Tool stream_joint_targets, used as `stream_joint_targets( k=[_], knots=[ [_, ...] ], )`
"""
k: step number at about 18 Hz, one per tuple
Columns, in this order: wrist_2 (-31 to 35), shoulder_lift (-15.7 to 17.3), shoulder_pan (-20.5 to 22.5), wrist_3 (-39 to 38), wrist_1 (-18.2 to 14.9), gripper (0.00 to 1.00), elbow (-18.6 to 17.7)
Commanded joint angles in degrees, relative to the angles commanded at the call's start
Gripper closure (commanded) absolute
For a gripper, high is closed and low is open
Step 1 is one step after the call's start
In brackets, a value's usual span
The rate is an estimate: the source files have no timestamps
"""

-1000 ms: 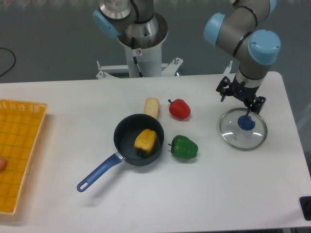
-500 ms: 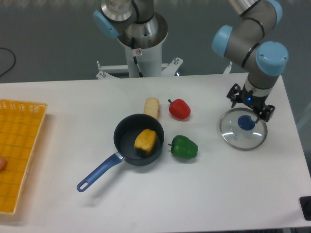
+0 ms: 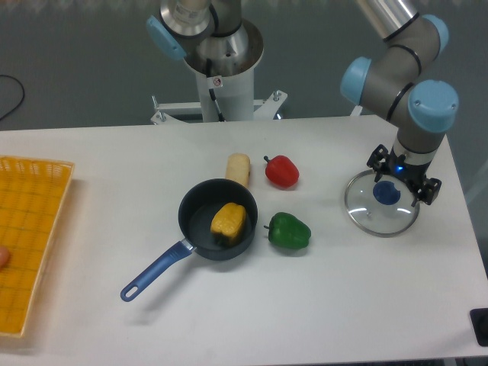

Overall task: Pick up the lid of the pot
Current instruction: 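Lower the gripper and close it on the blue knob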

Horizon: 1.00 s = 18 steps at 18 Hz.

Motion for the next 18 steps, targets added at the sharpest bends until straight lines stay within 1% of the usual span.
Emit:
stream_joint_targets(
  k=[1, 10, 14, 15, 16, 17, 18],
  knots=[
    [0.09, -0.44, 0.0, 0.0, 0.0, 0.0, -0.09],
    [0.09, -0.44, 0.09, 0.0, -0.09, 0.0, -1.14],
    [0.35, -0.62, 0.09, -0.26, -0.18, 0.0, -1.05],
    [0.35, -0.79, 0.09, -0.35, -0.26, 0.01, -1.05],
    [0.79, -0.88, 0.09, -0.35, -0.35, 0.05, -1.05],
    [1.57, -0.88, 0.09, -0.26, -0.35, 0.11, -0.97],
    [2.1, -0.97, 0.0, -0.26, -0.35, 0.15, -0.97]
  ],
)
